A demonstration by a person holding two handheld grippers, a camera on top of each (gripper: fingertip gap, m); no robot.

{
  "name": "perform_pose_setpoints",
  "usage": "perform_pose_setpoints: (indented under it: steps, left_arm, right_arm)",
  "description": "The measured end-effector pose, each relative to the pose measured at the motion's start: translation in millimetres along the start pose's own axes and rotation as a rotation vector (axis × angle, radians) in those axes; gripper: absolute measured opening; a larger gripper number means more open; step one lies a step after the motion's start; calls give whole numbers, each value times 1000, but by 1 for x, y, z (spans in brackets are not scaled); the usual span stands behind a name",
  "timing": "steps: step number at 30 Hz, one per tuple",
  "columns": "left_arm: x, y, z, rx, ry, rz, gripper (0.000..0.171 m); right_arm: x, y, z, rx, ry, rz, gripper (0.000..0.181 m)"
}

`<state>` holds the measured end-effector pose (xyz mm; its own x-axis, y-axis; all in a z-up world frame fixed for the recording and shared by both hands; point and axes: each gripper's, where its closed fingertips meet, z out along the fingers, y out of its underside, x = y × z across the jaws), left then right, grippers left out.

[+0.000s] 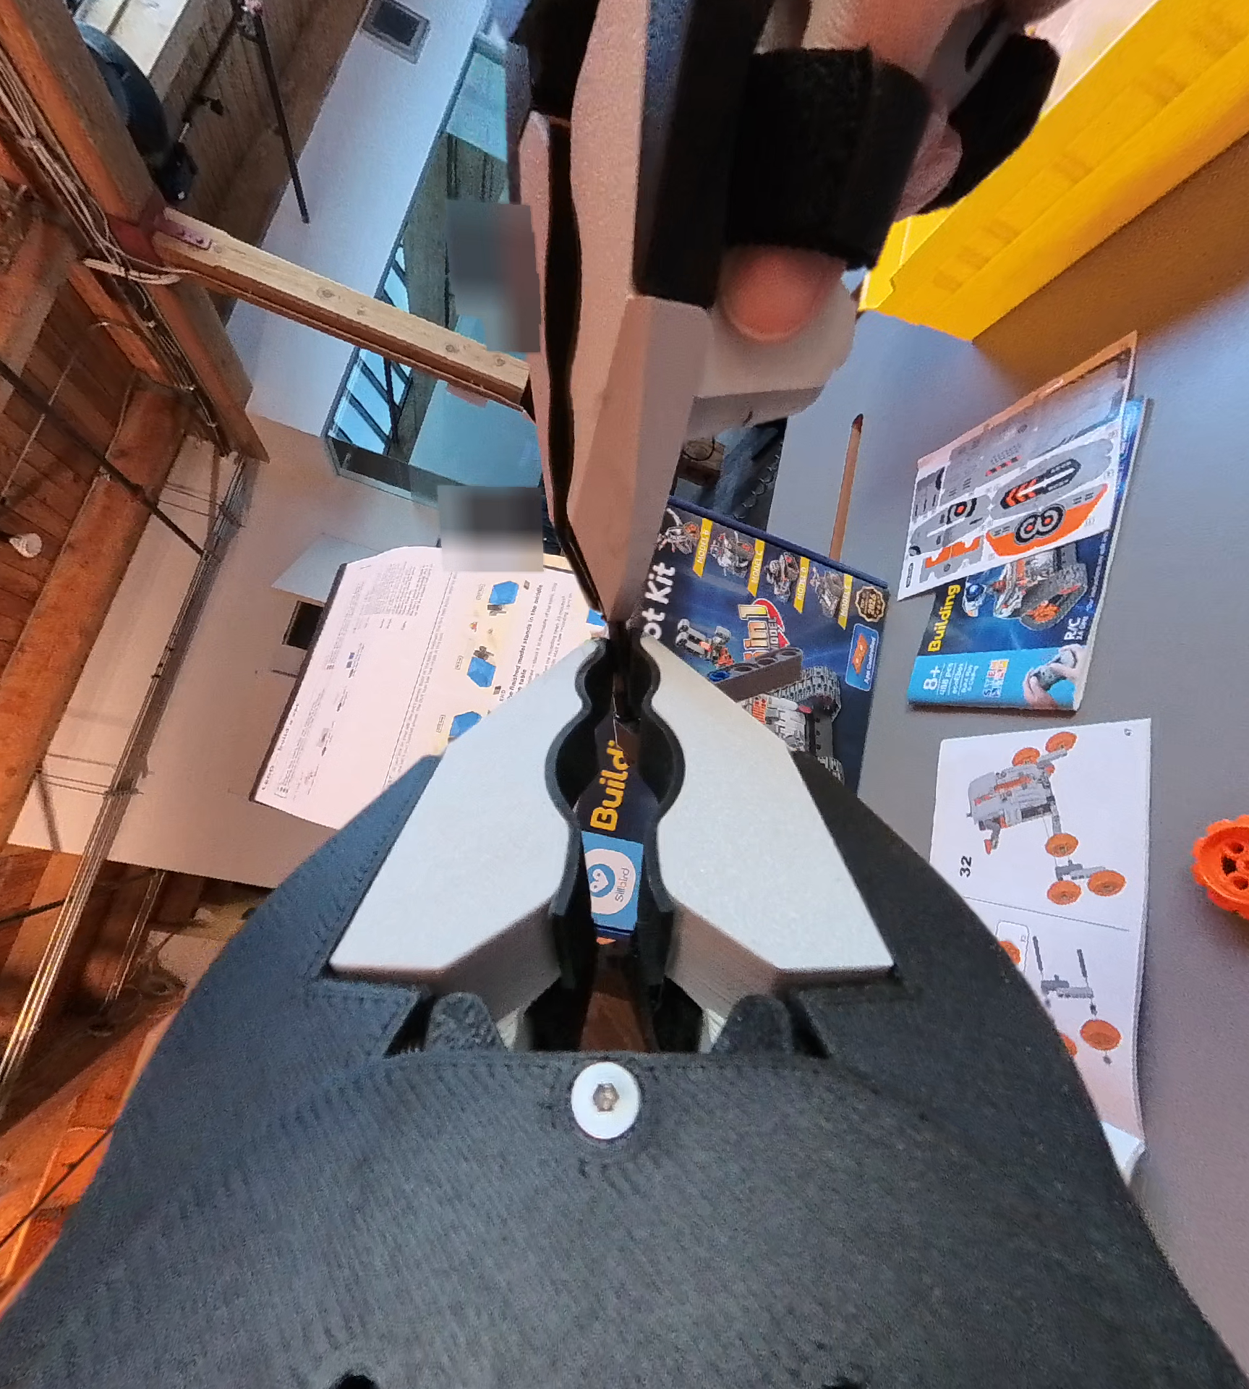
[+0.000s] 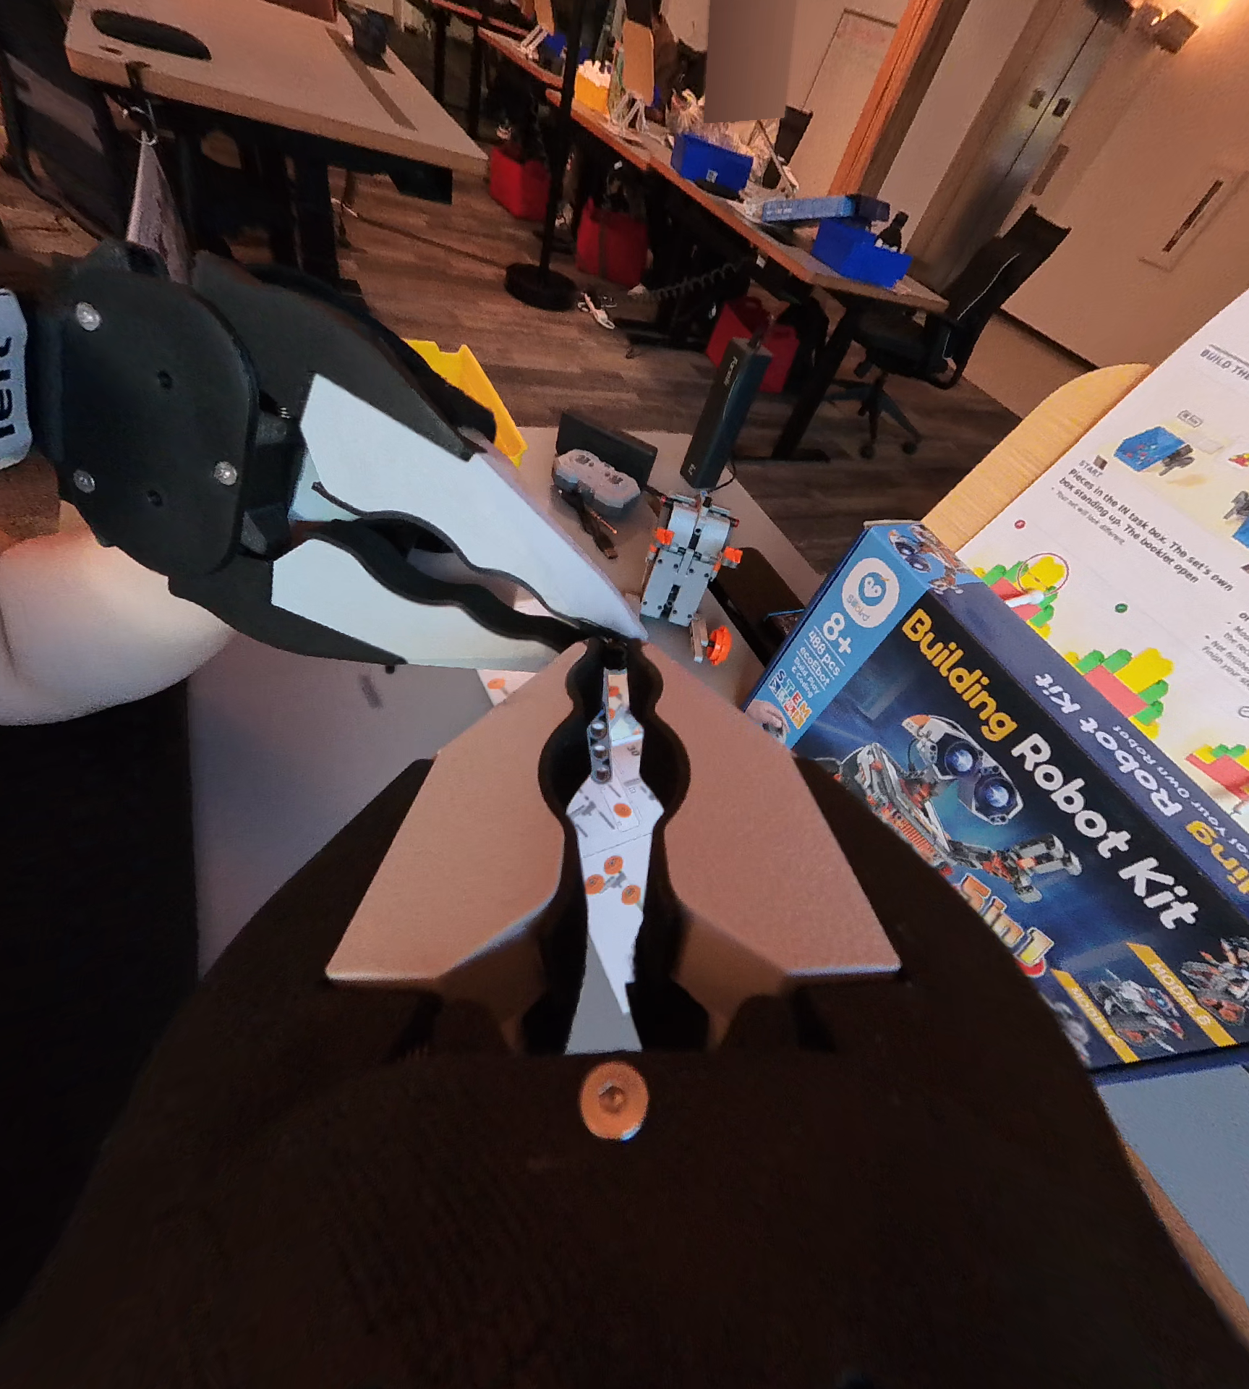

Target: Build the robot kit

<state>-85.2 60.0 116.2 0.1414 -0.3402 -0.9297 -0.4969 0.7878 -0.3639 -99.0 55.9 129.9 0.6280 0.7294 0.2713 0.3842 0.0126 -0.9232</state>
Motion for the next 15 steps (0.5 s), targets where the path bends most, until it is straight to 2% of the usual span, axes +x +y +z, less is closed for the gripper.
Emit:
perform_pose_setpoints:
  steps: [15]
  left_arm:
    - [-18,-16,-11,164,-7,-211,0]
  right_arm:
    - [-6,-24,-12,202,-85,-17,4]
